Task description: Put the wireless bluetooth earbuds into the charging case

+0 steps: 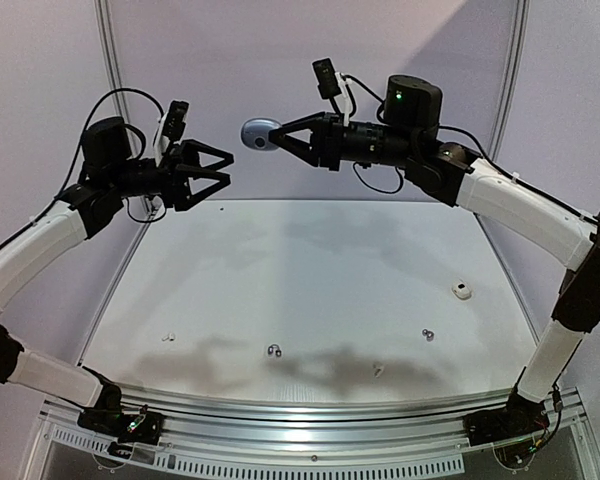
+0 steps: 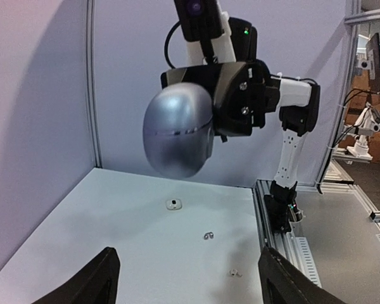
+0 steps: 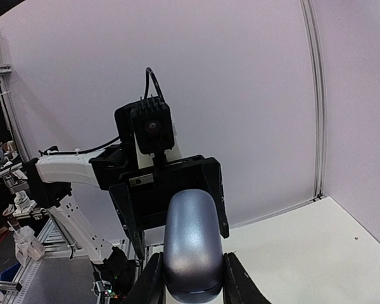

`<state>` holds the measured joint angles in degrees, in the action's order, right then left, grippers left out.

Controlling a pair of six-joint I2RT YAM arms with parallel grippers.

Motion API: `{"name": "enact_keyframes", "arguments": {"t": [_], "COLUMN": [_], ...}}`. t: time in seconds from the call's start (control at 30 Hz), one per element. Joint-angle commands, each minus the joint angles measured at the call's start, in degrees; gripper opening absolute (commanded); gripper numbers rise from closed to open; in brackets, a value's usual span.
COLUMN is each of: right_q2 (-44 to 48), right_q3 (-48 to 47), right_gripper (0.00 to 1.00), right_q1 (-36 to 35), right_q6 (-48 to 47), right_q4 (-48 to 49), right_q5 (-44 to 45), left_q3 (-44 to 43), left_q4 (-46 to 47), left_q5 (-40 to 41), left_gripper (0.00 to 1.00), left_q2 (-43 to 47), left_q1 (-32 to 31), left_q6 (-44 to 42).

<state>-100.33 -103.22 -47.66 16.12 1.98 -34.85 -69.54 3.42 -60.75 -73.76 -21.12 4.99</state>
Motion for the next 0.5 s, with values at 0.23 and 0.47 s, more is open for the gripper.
{"name": "enact_keyframes", "arguments": {"t": [0.23, 0.47], "right_q2": [-0.83, -1.32], "right_q3": [-0.23, -0.40], "right_gripper": [0.00, 0.00], "right_q1": [-1.73, -2.31], "right_q6": [-1.06, -1.69], "right_q4": [1.57, 1.42], "right_q5": [-0.92, -0.92], "left_q3": [-2.61, -3.94], "left_q4": [9.57, 8.90], "left_q5": [-0.94, 0.28], "left_gripper": [0.68, 0.58], "left_q2": [-2.86, -4.10], "left_q1": [-4.03, -5.71], "left_q6": [8.72, 7.76]}}
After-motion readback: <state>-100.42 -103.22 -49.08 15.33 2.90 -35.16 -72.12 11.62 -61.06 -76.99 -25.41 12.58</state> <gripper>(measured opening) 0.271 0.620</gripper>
